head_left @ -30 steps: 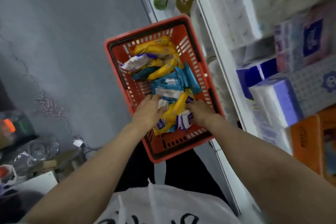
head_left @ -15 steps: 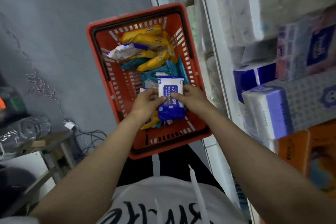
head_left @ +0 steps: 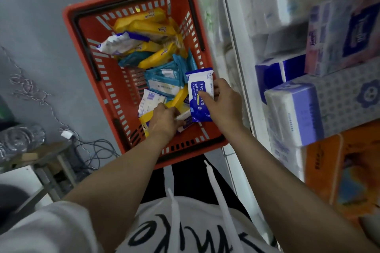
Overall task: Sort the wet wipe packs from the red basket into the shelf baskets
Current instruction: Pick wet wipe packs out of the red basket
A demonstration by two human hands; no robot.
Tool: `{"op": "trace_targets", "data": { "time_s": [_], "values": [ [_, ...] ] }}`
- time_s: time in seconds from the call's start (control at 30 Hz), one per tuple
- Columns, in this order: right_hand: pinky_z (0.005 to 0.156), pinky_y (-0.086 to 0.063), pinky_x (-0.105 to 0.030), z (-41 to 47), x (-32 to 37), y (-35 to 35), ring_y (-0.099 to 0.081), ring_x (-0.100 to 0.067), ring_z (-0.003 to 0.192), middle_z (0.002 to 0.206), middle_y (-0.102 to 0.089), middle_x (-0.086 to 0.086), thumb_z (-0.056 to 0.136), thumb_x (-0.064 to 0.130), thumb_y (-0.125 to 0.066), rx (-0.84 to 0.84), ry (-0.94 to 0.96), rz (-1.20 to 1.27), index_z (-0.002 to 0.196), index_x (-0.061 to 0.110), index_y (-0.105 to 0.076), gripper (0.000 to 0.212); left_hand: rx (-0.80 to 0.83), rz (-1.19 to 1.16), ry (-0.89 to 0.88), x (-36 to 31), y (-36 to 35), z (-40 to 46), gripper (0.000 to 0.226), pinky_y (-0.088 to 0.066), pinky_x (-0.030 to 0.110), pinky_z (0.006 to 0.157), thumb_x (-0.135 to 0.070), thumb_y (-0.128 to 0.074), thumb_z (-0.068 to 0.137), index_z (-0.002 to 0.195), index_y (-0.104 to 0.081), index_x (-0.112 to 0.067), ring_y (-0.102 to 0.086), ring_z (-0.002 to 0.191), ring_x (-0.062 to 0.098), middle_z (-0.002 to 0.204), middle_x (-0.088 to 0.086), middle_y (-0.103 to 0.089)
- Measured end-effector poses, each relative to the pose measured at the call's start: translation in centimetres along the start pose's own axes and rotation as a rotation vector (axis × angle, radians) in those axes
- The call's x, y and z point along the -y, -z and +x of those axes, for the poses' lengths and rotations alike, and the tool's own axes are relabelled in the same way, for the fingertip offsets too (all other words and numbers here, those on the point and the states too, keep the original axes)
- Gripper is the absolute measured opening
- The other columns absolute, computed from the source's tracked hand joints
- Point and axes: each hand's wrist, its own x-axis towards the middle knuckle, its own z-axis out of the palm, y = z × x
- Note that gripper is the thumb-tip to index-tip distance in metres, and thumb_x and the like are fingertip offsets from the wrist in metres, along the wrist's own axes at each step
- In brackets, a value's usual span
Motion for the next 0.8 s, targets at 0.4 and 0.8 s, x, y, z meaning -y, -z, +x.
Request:
{"op": "trace_targets", "data": {
  "time_s": [0.4,0.8],
  "values": [
    [0.077,-0.059,-0.045,-1.3,0.0,0.9,-0.07,-0.015,0.094,0.108,-0.072,0.001,0.089,0.039,-0.07,-0.015,-0.071,0.095,0.108,0.019,-0.06,0.03,-0.098,-0.479,0.078,2.0,2.3,-2.8,0.02,-0.038,0.015,0.049,-0.023,-0.073,0.085,0.083,-0.057,-0.011,-0.056,0.068,0.01,0.082,0.001,-0.06],
    [0.076,-0.058,-0.032,-6.3,3.5,0.0,-0.066,-0.006,0.084,0.105,-0.073,0.003,0.088,0.036,-0.072,-0.143,-0.06,0.228,0.103,0.024,-0.063,0.022,-0.078,-0.776,0.057,4.2,8.6,-5.0,0.016,-0.059,0.043,0.077,-0.014,-0.07,0.088,0.094,-0.055,-0.017,-0.067,0.083,0.024,0.108,0.011,-0.066]
  ]
}}
